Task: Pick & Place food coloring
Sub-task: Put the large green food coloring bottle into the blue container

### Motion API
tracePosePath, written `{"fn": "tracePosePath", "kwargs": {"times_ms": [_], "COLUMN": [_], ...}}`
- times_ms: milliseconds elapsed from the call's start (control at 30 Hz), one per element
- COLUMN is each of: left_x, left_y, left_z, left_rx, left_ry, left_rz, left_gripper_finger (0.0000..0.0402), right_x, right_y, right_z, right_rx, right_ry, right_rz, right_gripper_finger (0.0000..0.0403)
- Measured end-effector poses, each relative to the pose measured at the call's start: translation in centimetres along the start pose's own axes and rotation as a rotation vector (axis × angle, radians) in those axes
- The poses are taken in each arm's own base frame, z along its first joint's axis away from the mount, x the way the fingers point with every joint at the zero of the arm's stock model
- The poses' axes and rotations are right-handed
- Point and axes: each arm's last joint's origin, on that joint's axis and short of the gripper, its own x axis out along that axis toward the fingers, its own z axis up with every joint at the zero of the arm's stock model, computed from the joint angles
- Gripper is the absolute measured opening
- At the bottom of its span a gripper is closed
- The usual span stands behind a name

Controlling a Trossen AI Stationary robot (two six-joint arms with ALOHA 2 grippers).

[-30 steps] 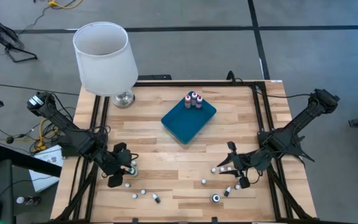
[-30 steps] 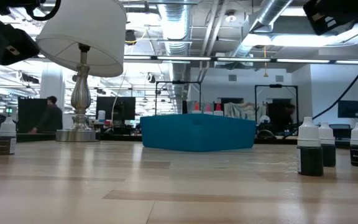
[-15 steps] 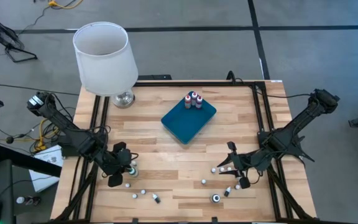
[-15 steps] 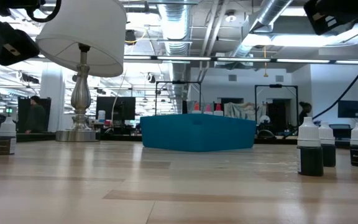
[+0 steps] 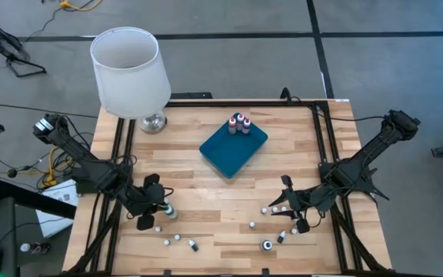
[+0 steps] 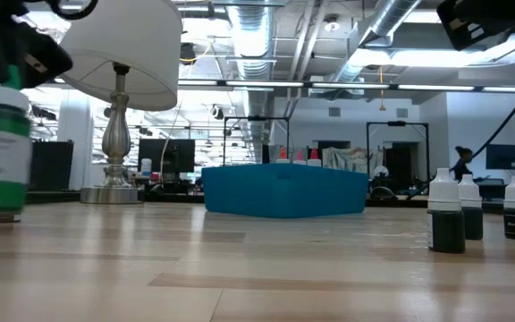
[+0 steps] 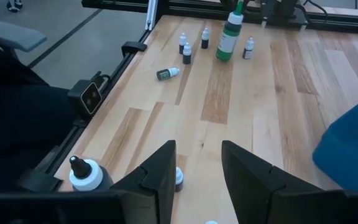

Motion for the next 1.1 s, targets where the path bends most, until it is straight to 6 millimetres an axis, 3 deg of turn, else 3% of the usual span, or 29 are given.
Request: {"fn": "tracePosePath", "kwargs": {"times_ms": [300,667,1100], "left_x": [0.3,0.4,-2.0], "left_y": [1.2,4.7,9.1], "left_z": [2.1,6.3,10.8], "left_rx": [0.067,0.137,0.196], "left_ry": [-0.146,-0.367,-0.574], "left_rz": [0.065,0.116,0.262], "left_gripper_finger": [0.0044,0.0044,0.0044], "right_x": [0.0,0.0,0.0], "right_y": [0.0,0.0,0.0], "right_z": [0.0,0.0,-0.3], "right_rx": [-0.001,-0.002,-0.012], "right_ry": [0.003,0.003,0.030], "right_rz": [0.000,0.001,-0.004], "right_gripper_finger": [0.0118,0.0118,0.0118]}}
